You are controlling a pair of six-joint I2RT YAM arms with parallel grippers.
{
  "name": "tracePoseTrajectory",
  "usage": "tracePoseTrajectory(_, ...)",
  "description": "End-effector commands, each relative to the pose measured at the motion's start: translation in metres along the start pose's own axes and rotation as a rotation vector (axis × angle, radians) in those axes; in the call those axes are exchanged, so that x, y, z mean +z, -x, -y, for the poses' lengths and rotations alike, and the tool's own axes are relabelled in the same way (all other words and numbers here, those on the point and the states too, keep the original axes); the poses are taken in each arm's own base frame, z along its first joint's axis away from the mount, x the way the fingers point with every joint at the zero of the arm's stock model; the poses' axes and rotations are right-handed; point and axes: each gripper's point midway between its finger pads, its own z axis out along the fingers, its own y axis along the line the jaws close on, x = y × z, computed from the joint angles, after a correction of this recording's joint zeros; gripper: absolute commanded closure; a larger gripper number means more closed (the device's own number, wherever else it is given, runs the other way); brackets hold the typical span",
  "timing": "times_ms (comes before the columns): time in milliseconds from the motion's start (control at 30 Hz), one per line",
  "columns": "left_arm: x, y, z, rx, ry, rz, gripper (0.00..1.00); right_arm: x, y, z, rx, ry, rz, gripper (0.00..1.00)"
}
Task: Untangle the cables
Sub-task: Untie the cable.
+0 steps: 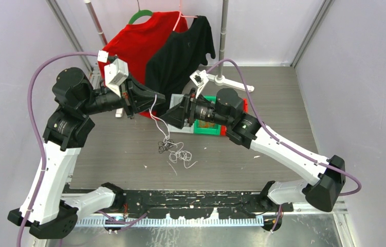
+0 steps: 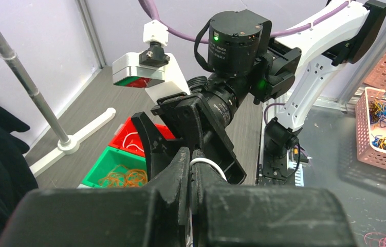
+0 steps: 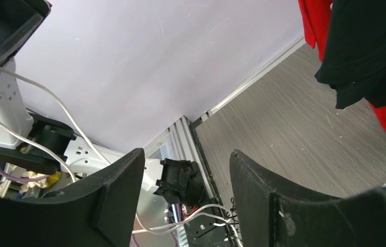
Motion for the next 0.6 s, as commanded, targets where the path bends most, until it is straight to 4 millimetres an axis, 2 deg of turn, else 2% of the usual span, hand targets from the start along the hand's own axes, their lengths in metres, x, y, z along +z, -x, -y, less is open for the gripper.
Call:
tracePoseTrajectory(0,-0.002,0.008,0.006,0.038,-0.017,0.023,1.0,-0.001,0.028,-0.028,-0.017,0.087,0.088,0.33)
tracePoseTrajectory(133,-0.002,0.006,0.006,0.039,-0.016,0.02,1.0,-0.016,0.042,-0.024,-0.068,0.008,0.136,0.34)
tracePoseTrajectory(233,-0.003,0.005,0.006,0.046,-0.013,0.02,1.0,-0.027,0.049,-0.03,-0.086,0.004,0.166,0.34)
tracePoseTrajectory(433,-0.002,0.004,0.004,0.05,-0.004,0.018,1.0,-0.03,0.04,-0.042,-0.05,0.075,0.138,0.34)
tracePoseTrajectory(567,-0.001,0.006,0.003,0.051,-0.002,0.02,1.0,-0.021,0.026,-0.042,-0.023,0.095,0.089,0.34)
